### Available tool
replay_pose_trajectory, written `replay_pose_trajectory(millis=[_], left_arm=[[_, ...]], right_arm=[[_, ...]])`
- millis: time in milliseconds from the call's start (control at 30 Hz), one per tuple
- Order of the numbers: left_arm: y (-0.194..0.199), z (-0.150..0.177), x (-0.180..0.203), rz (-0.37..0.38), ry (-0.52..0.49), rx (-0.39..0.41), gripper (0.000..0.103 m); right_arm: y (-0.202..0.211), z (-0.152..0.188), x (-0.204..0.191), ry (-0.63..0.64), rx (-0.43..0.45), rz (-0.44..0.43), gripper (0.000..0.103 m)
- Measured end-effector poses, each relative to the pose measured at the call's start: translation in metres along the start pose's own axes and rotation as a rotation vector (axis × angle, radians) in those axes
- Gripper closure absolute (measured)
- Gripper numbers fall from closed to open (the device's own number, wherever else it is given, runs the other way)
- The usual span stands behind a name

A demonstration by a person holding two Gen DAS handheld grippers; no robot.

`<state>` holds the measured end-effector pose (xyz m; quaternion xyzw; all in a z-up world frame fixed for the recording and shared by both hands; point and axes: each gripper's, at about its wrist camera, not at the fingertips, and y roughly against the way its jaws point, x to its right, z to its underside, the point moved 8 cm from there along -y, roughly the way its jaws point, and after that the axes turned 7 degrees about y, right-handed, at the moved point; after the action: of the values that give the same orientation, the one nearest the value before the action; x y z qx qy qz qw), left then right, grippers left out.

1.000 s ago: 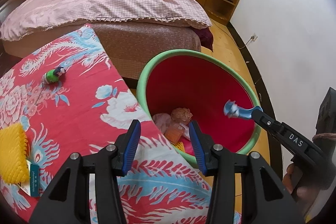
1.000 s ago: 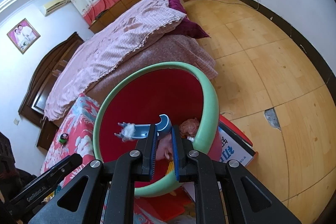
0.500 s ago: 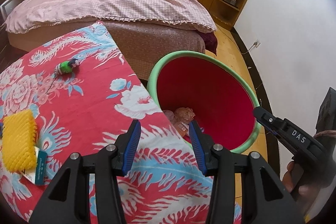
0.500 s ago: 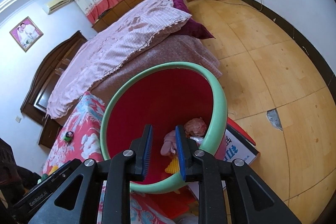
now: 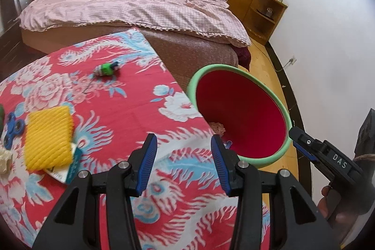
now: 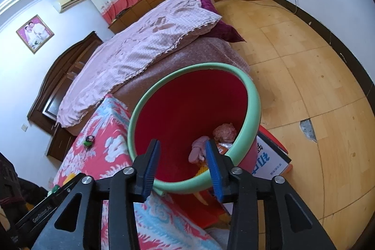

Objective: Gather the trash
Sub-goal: 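Withdraw both open tools from the bucket toward the bed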

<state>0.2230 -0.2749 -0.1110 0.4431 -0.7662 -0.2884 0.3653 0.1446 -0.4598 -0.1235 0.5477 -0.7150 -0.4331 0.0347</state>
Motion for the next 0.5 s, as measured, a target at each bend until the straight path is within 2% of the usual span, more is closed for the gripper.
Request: replay_pose_trajectory(millis=[500], left_arm=[[0.044,0.005,-0.046,-0.044,0.068,0.064,0.055]], right_arm=[[0.012,0.021,-0.043,0.065,-0.024,-0.042,0.046]])
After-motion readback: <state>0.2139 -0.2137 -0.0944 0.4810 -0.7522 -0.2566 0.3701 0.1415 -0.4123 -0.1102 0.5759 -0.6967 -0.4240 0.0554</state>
